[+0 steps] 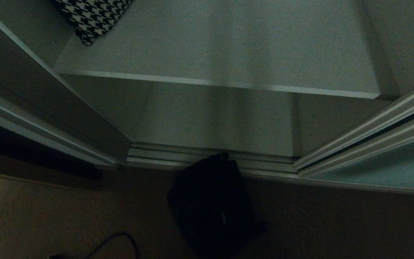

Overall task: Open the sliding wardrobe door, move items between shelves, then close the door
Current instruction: Place the bag on the lower shelf

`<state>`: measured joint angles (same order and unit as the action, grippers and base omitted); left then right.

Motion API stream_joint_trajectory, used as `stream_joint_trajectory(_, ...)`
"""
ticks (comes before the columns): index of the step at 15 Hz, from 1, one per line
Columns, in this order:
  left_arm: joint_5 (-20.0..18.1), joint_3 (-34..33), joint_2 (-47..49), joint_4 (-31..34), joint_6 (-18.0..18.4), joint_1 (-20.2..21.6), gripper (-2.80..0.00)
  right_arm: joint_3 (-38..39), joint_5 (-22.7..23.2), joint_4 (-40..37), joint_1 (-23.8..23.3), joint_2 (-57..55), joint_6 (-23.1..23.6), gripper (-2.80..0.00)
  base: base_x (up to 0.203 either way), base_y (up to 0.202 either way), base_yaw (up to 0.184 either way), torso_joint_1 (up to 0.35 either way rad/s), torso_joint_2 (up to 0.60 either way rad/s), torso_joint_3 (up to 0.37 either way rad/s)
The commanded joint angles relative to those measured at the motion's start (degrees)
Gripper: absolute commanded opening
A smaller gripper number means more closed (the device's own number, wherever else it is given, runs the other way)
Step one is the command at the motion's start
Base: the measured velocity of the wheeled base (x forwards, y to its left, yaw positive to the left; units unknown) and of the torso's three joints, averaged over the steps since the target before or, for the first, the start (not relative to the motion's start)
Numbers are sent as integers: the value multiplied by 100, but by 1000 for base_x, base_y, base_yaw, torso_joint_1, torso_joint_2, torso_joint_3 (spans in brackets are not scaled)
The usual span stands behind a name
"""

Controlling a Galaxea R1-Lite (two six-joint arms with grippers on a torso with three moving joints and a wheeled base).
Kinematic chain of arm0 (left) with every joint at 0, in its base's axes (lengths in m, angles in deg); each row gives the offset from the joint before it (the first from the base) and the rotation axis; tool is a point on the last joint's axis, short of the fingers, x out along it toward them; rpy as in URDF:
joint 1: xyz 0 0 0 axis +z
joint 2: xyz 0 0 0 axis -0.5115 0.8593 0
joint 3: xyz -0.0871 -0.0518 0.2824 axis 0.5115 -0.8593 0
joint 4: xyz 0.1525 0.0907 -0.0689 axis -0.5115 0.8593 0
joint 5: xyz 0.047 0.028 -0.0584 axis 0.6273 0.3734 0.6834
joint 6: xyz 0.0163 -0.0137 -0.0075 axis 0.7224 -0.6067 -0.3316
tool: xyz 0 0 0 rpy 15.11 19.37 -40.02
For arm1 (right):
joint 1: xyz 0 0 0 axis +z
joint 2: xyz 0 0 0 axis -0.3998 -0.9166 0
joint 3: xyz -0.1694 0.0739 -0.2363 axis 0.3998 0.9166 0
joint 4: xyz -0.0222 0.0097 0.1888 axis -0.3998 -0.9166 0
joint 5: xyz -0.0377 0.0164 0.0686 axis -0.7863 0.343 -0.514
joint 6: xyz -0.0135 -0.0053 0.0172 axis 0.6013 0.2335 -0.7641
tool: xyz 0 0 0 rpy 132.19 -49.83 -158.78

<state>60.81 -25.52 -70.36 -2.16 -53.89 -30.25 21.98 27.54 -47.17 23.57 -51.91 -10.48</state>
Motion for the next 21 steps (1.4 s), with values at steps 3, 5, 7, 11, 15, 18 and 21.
stream_joint_trajectory(3, -3, 2, 10, 3, 4, 2, -280, 0, 2, 3, 0, -7, 2, -280, 0, 0, 0, 4, 5, -199)
stream_joint_trajectory(5, -3, 2, 10, 12, 4, 2, -280, 0, 2, 3, 0, -7, 2, -280, 0, 0, 0, 0, 2, -200)
stream_joint_trajectory(7, -3, 2, 10, 12, 4, 2, -280, 0, 2, 3, 0, -7, 2, -280, 0, 0, 0, 6, 4, -194)
stream_joint_trajectory(11, -10, 2, 10, 12, 4, 2, -280, 0, 2, 3, 0, -7, 2, -280, 0, 0, 0, 6, 1, -198)
stream_joint_trajectory(15, -3, 2, 10, 4, -9, 2, -280, 0, 2, 3, 0, -7, 2, -280, 0, 0, 0, 3, 4, -199)
stream_joint_trajectory(18, 32, -16, 10, -41, -180, 2, -280, 8, 2, 3, 0, -7, 2, -280, 0, 0, 0, 5, 3, -137)
stream_joint_trajectory(21, 41, -16, 10, -41, -145, 2, -280, 0, 2, 3, 0, -7, 2, -280, 0, 0, 0, -1, -1, -14)
